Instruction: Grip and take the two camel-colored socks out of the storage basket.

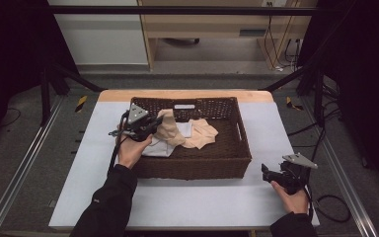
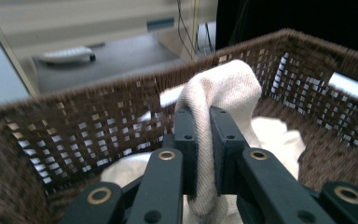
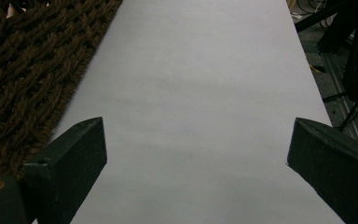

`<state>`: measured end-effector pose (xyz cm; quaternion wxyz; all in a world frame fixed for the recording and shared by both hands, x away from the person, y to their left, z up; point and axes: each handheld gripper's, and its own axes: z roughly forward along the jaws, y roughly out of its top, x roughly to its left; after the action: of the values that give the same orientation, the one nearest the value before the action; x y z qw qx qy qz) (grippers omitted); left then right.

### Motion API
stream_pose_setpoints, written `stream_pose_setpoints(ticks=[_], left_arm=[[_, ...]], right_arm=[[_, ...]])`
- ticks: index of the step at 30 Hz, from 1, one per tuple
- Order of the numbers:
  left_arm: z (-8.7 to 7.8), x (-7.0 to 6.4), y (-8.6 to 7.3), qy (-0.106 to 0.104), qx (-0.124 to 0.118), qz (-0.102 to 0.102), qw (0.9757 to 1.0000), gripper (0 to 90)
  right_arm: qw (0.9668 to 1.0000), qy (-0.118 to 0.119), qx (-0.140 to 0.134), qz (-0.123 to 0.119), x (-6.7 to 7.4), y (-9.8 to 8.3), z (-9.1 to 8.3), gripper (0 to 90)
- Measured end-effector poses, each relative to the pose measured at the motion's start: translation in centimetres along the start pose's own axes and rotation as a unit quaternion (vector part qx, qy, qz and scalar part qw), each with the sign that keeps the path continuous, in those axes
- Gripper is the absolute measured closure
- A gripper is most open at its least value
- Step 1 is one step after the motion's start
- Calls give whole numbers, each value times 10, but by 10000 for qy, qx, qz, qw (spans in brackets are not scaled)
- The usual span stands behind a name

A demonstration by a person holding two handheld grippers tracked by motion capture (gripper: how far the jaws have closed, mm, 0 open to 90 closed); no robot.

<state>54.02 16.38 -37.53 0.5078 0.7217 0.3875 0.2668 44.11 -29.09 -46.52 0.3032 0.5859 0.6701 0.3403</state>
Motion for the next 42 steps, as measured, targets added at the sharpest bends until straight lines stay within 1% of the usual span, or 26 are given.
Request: stream_pose_setpoints(ticks=[1,2,3,5,6,7,12,13,14,17,18,20,21,23,24,26,27,29,34,35,36,37,38,39,41,42], left_arm=[[-3,-1,3,-1,-93,14,10000,818],[-3,-1,3,-1,-93,14,10000,818],[-8,-3,8,-62,-148,-50,9999,818],[-15,-4,12,-66,-258,-37,9996,818],[-18,-5,14,-93,-302,-79,9995,817],[-18,-5,14,-93,-302,-79,9995,818],[-36,-9,23,-173,-520,-68,9985,818],[-43,-12,26,-215,-611,-73,9979,818],[-43,-12,26,-215,-611,-73,9979,818],[-57,-17,30,-293,-678,-94,9972,818],[-60,-19,31,-313,-690,-106,9971,818],[-63,-20,31,-328,-693,-114,9970,818],[-69,-23,32,-364,-709,-94,9968,818],[-74,-27,32,-430,-748,-90,9962,818],[-78,-29,33,-410,-767,-62,9962,818],[-83,-33,33,-504,-810,-51,9954,818],[-83,-33,33,-504,-810,-51,9954,818],[-94,-39,33,-582,-855,2,9946,818],[-106,-45,31,-681,-898,26,9936,818],[-112,-48,28,-720,-898,35,9933,818],[-112,-48,28,-720,-898,35,9933,818],[-117,-51,24,-768,-896,36,9930,818],[-117,-51,24,-768,-896,36,9930,818],[-121,-53,20,-791,-889,52,9929,818],[-123,-54,18,-807,-888,52,9928,818],[-127,-56,15,-834,-867,73,9927,818]], right_arm=[[10000,0,-4,-7,0,0,0,48],[10000,0,-4,-7,0,0,0,48],[10000,-1,-6,9,0,0,0,48],[10000,1,-17,-3,0,0,-1,48],[10000,0,-24,3,0,0,-1,48],[10000,0,-24,3,0,0,-1,48],[10000,-1,-19,15,0,0,-1,48],[10000,-2,-17,13,0,0,-1,48],[10000,-2,-17,13,0,0,-1,48],[10000,-12,-18,8,0,0,-1,48],[10000,-23,-31,-25,-1,0,-1,48],[10000,-19,-25,2,0,0,-1,47],[10000,-17,-22,5,0,0,-1,47],[10000,-23,-28,2,0,0,-1,48],[10000,-23,-31,5,0,0,-2,47],[10000,-27,-42,-1,-1,0,-2,47],[10000,-25,-44,2,-1,0,-2,48],[10000,-17,-38,12,0,0,-2,47],[10000,-8,-40,1,0,1,-2,47],[10000,-2,-44,12,0,1,-2,48],[10000,-2,-44,12,0,1,-2,48],[10000,9,-54,3,1,1,-3,47],[10000,9,-54,3,1,1,-3,47],[10000,8,-65,-14,1,1,-3,48],[10000,13,-61,-13,1,1,-3,48],[10000,17,-62,-16,1,1,-3,48]])
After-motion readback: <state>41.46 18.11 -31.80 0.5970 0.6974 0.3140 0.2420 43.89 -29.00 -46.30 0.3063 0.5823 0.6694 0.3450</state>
